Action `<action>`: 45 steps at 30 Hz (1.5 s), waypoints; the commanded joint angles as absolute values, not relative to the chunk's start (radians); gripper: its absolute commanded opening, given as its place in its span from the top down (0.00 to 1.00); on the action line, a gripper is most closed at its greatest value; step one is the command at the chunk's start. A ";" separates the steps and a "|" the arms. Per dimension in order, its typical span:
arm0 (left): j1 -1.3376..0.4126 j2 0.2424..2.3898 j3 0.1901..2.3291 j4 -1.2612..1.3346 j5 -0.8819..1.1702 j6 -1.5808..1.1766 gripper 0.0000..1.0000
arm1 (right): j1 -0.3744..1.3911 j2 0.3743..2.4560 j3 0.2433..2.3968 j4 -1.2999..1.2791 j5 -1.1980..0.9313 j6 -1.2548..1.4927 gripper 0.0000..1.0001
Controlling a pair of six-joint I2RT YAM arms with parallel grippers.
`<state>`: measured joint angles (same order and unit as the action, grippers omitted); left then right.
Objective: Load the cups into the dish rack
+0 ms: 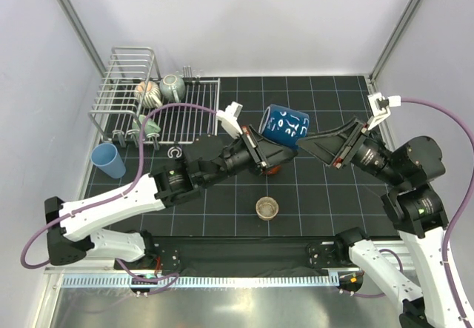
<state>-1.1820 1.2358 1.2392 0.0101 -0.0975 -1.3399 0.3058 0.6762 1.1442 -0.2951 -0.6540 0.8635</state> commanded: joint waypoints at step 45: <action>-0.328 2.037 1.968 -0.595 -0.252 -0.215 1.00 | 0.311 0.813 1.512 -1.276 -0.198 0.431 0.39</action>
<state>-0.3584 2.0182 1.8877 -0.7185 -0.2512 -0.2455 0.3061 0.7982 1.4818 -1.2915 -0.2115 0.4625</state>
